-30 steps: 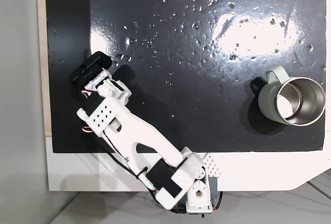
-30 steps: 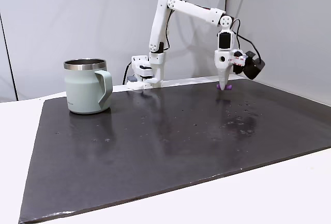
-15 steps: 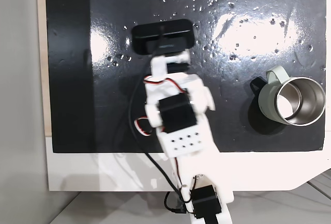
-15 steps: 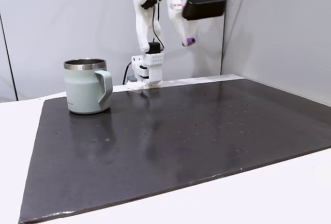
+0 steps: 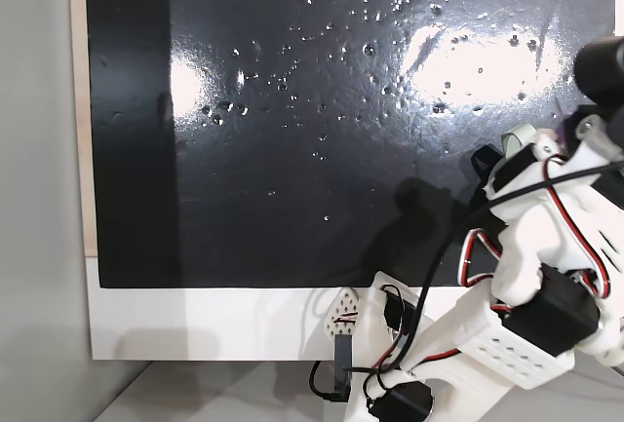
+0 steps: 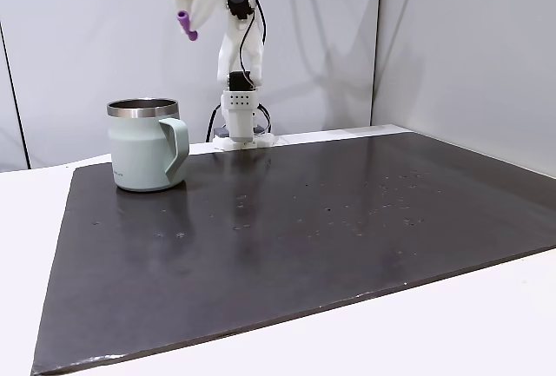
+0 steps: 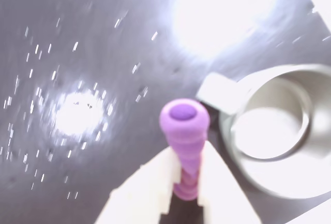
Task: Grasp a pengrip and put it in the cup.
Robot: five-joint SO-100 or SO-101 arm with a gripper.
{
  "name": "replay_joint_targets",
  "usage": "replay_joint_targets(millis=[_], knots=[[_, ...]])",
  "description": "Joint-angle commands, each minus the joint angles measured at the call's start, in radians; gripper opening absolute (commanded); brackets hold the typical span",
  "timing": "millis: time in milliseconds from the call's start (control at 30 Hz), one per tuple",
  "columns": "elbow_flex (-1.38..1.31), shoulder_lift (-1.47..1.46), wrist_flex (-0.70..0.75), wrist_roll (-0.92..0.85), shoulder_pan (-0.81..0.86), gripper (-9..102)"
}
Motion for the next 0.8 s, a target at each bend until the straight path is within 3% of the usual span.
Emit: replay_joint_targets(millis=[0, 300, 767], knots=[[0.025, 0.058, -0.107, -0.035, 0.121, 0], [0.459, 0.227, -0.439, -0.132, 0.27, 0], [0.733, 0.393, -0.572, -0.127, 0.249, 0]])
